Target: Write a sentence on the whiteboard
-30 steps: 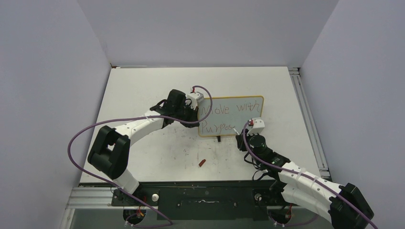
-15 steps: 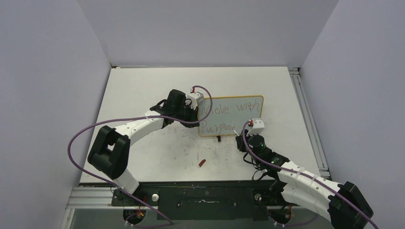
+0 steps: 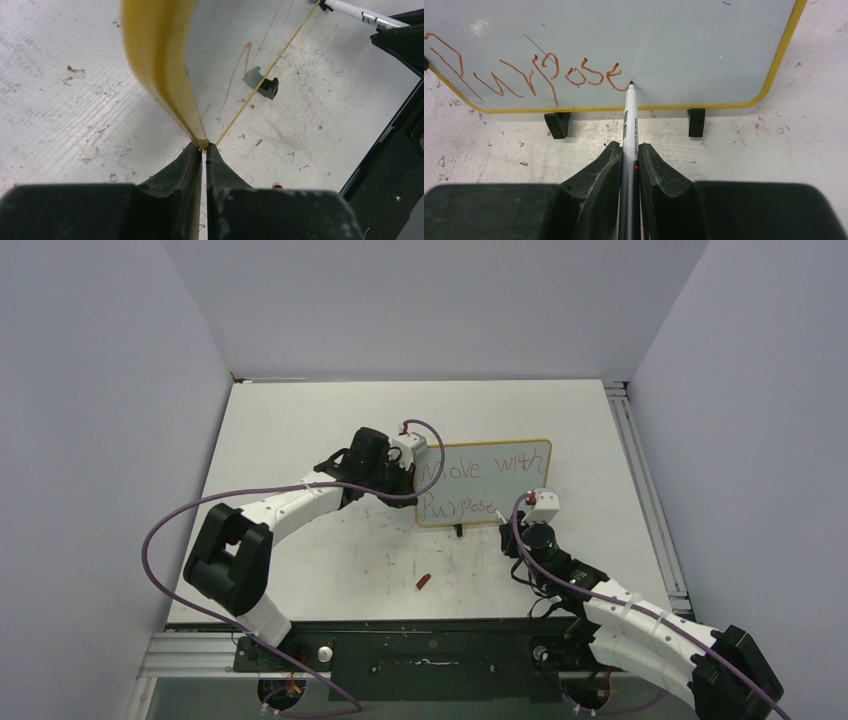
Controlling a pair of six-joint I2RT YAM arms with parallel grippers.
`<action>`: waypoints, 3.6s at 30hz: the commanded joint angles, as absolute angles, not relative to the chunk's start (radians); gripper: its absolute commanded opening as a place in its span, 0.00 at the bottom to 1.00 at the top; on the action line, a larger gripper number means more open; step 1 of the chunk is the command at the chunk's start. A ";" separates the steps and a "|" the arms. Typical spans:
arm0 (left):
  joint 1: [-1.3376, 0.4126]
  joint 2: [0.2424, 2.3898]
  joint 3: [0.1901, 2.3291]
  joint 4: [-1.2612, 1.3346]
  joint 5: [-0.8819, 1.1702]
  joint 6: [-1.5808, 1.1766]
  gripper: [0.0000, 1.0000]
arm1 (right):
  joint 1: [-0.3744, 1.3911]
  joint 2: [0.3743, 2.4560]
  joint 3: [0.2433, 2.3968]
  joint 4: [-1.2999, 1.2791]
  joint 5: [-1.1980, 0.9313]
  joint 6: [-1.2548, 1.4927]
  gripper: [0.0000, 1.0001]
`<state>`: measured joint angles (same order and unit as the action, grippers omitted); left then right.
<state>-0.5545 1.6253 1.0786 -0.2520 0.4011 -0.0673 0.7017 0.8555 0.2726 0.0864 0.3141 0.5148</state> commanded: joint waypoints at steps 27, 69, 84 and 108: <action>-0.554 1.591 1.137 -0.236 0.418 -0.069 0.00 | 0.702 0.714 0.404 -0.131 0.323 0.524 0.05; -0.554 1.595 1.137 -0.234 0.425 -0.069 0.00 | 0.556 0.800 0.292 0.049 0.230 0.505 0.05; -0.554 1.591 1.137 -0.234 0.426 -0.069 0.00 | 0.557 0.826 0.301 0.018 0.219 0.534 0.05; -0.554 1.592 1.137 -0.234 0.425 -0.069 0.00 | 0.556 0.742 0.301 0.073 0.270 0.490 0.05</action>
<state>-0.5545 1.6253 1.0790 -0.2523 0.4015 -0.0700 0.5625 0.7570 0.2802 0.0143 0.2333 0.5060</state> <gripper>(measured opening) 0.042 0.160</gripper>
